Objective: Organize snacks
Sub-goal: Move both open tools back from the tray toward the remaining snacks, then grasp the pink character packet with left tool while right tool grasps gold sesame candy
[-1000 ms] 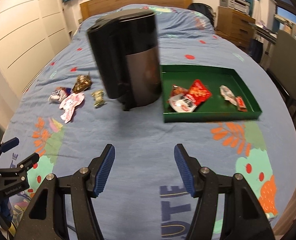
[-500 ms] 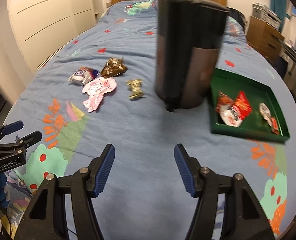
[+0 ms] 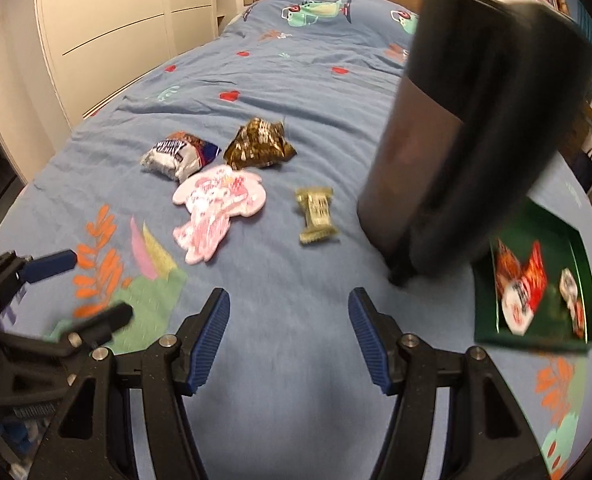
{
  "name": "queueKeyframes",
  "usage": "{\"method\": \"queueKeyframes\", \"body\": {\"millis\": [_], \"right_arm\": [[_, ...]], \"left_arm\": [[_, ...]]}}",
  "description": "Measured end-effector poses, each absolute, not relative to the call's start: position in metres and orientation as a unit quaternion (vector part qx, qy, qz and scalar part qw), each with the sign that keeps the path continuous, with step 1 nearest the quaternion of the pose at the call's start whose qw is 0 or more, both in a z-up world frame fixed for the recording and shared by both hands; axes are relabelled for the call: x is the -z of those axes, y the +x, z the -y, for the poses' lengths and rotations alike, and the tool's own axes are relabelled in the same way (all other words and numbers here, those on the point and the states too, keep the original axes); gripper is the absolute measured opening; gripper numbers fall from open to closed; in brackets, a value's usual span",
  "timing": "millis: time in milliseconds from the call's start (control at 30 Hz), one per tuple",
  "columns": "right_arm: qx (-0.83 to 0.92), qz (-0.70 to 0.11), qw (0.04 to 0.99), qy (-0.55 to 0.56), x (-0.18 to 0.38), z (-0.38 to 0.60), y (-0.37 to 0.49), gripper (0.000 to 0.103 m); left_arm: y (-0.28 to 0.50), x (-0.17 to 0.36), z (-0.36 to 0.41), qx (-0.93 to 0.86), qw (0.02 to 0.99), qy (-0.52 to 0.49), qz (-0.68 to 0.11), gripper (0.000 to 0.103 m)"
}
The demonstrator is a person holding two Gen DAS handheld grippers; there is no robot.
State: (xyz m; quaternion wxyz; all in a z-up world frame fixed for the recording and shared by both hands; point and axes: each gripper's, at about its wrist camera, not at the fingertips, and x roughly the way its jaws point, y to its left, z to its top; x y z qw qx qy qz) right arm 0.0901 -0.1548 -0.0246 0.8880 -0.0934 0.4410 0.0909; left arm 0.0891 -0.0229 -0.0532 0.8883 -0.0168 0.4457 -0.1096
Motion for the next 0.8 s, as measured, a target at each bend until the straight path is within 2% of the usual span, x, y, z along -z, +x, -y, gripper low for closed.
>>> {"method": "queueKeyframes", "body": {"millis": [567, 800], "right_arm": [[-0.065, -0.458, 0.861, -0.214, 0.052, 0.121, 0.161, 0.103], [-0.054, -0.467, 0.854, -0.223, 0.055, 0.123, 0.183, 0.103]], "left_arm": [[0.161, 0.093, 0.052, 0.098, 0.878, -0.029, -0.468, 0.082], [0.186, 0.102, 0.061, 0.076, 0.877, -0.018, -0.474, 0.081]]}}
